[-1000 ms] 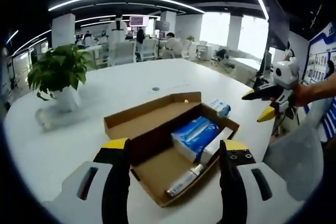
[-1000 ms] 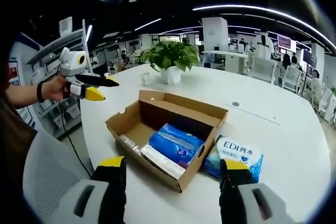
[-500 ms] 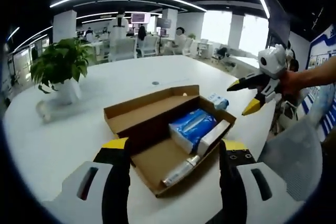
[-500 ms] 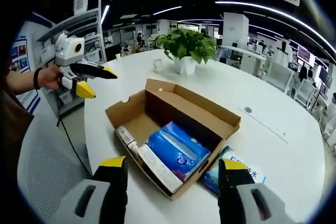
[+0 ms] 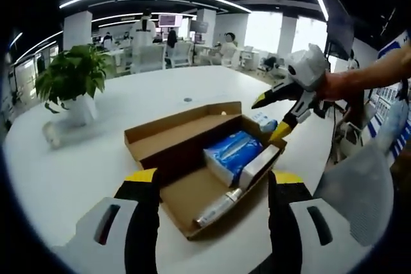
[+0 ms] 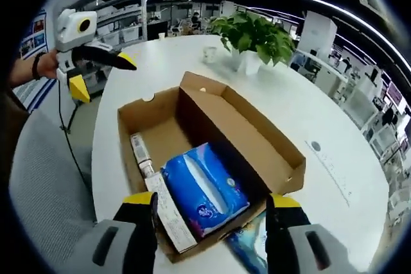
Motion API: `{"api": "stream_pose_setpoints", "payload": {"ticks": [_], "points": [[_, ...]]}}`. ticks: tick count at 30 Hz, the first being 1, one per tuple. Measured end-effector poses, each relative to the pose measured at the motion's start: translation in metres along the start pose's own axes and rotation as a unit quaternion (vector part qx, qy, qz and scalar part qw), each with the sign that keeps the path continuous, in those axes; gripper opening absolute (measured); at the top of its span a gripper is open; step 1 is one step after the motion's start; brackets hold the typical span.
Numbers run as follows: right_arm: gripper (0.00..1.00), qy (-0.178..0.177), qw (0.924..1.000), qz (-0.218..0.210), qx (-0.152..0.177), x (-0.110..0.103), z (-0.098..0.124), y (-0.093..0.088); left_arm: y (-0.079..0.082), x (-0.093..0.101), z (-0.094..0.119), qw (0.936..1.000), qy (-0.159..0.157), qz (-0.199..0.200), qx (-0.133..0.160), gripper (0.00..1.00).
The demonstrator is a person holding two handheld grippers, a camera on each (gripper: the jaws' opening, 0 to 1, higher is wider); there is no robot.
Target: Operate the shoe box by opening the lid, removing the specified soft item, and placing it in the target area until the item is outside and the box remains undamaged.
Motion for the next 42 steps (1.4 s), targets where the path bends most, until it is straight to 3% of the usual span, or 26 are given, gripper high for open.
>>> {"api": "stream_pose_setpoints", "payload": {"ticks": [12, 16, 28, 42], "points": [[0.63, 0.028, 0.9968, 0.059, -0.045, 0.003, -0.034, 0.008, -0.004, 0.002, -0.001, 1.0, -0.004, 0.0, -0.006, 0.67], [0.64, 0.026, 0.9909, 0.107, -0.077, 0.002, -0.045, 0.002, -0.008, 0.0, 0.0, 0.9999, -0.002, 0.003, -0.012, 0.67], [0.65, 0.065, 0.9828, 0.142, -0.1, -0.004, -0.074, -0.001, -0.011, -0.002, -0.003, 0.9997, -0.006, 0.003, -0.024, 0.67], [0.62, 0.059, 0.9714, 0.199, -0.115, -0.012, -0.094, -0.001, -0.016, 0.002, -0.014, 0.9992, -0.015, -0.003, -0.038, 0.68]]}}
Point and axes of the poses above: the point that each gripper's makers call its tool centre point, and the gripper's own axes: z roughly backward along the fingers, x roughly to its right, y roughly out of its top, the point moved 4 cm from there along z, roughly backward along the fingers, and after that the axes turned 15 degrees about -x, right-handed, at the moved point
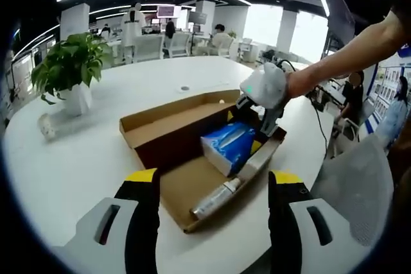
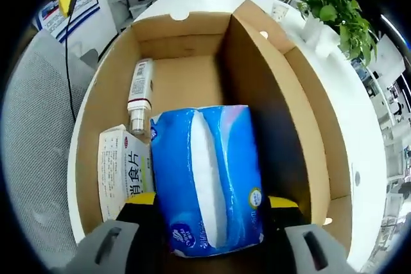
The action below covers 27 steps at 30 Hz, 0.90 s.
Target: Operate the shoe box by opening the lid, removing the specified soft item, and placing it in the target area until the item is outside and the box remains undamaged.
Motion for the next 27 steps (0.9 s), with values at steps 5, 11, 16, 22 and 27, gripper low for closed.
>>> {"api": "stream_pose_setpoints", "payload": {"ticks": [5, 11, 16, 22, 27], "points": [[0.62, -0.016, 0.9993, 0.027, -0.02, -0.001, -0.002, -0.001, 0.005, 0.0, -0.008, 0.9999, -0.002, -0.014, -0.008, 0.68], [0.62, -0.022, 0.9962, 0.059, -0.059, -0.001, -0.015, 0.0, 0.01, 0.007, -0.016, 0.9996, -0.012, -0.021, -0.013, 0.67], [0.61, -0.014, 0.9966, 0.06, -0.054, 0.0, -0.013, 0.0, 0.006, 0.006, -0.019, 0.9994, -0.017, -0.022, -0.018, 0.67], [0.58, -0.002, 0.9994, 0.034, -0.001, -0.006, -0.009, 0.028, 0.002, 0.006, -0.021, 0.9992, -0.022, -0.022, -0.025, 0.67], [0.58, -0.009, 0.9984, 0.055, 0.008, -0.013, -0.01, 0.054, 0.003, 0.0, -0.023, 0.9988, -0.022, -0.031, -0.032, 0.67]]}}
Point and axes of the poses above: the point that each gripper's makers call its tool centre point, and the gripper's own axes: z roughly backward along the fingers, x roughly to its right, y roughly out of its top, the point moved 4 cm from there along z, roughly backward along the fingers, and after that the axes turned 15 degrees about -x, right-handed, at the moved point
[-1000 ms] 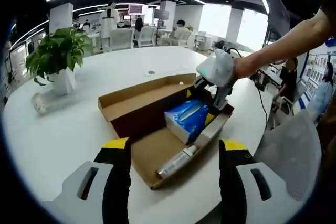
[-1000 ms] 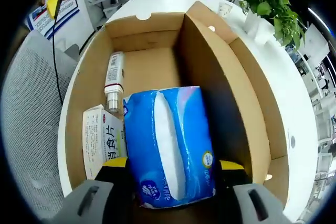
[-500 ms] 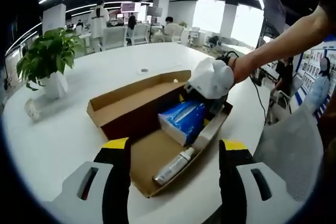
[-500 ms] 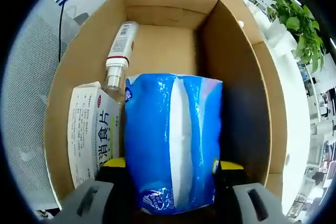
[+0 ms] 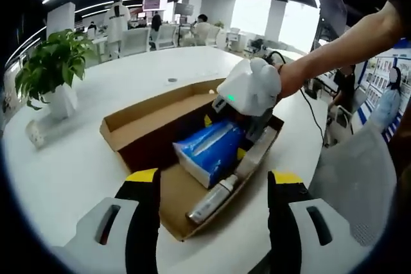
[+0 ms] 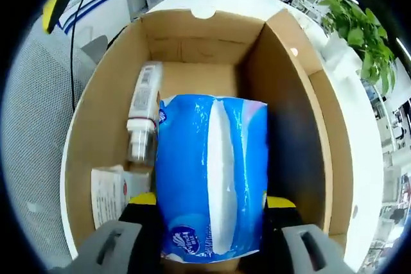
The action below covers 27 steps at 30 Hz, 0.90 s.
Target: Operate the shoe box by opening the lid, removing the specified soft item, and placing it in the target area until the item is outside and the box remains undamaged.
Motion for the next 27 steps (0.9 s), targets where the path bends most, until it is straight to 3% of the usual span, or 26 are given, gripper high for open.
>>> {"api": "stream_pose_setpoints", "payload": {"ticks": [6, 15, 23, 27], "points": [[0.59, 0.003, 0.9999, 0.003, 0.015, -0.002, -0.001, 0.015, 0.005, -0.011, -0.002, 1.0, 0.002, -0.008, -0.004, 0.67], [0.6, 0.01, 0.9995, -0.006, 0.028, 0.001, 0.007, 0.012, 0.03, -0.021, -0.023, 0.998, -0.008, -0.059, -0.022, 0.67], [0.64, 0.008, 0.9995, -0.012, 0.028, 0.002, 0.006, 0.007, 0.034, -0.019, -0.072, 0.9805, -0.019, -0.166, -0.103, 0.68], [0.64, 0.015, 0.9994, -0.015, 0.027, 0.002, 0.002, 0.006, 0.031, -0.018, -0.092, 0.9717, -0.035, -0.187, -0.141, 0.68]]}}
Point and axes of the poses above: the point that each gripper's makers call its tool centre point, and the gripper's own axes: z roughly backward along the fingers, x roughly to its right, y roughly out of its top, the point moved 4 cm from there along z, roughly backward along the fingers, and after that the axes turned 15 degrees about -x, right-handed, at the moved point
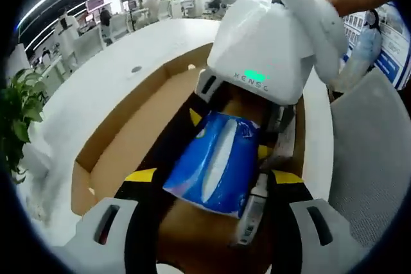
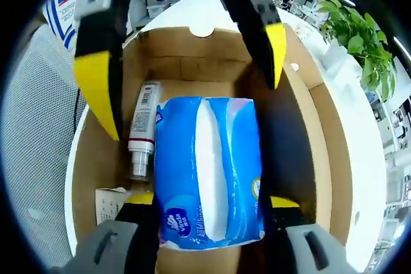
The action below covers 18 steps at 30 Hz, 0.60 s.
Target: Operate the shoe box by opening the lid, removing the specified soft item, and placing it in the target area until the item is outside and the box remains undamaged.
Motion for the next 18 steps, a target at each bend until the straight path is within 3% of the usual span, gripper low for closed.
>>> {"api": "stream_pose_setpoints", "payload": {"ticks": [3, 8, 18], "points": [[0.64, 0.004, 1.0, -0.001, -0.001, 0.0, -0.003, -0.001, -0.001, -0.001, -0.015, 0.9994, -0.01, -0.021, -0.027, 0.68], [0.64, 0.008, 1.0, -0.003, 0.003, 0.0, -0.005, -0.002, -0.004, -0.004, -0.029, 0.9982, -0.017, -0.035, -0.045, 0.68], [0.64, 0.014, 0.9998, -0.008, 0.011, -0.001, -0.009, -0.003, -0.012, -0.008, -0.04, 0.9963, -0.021, -0.059, -0.059, 0.69]]}}
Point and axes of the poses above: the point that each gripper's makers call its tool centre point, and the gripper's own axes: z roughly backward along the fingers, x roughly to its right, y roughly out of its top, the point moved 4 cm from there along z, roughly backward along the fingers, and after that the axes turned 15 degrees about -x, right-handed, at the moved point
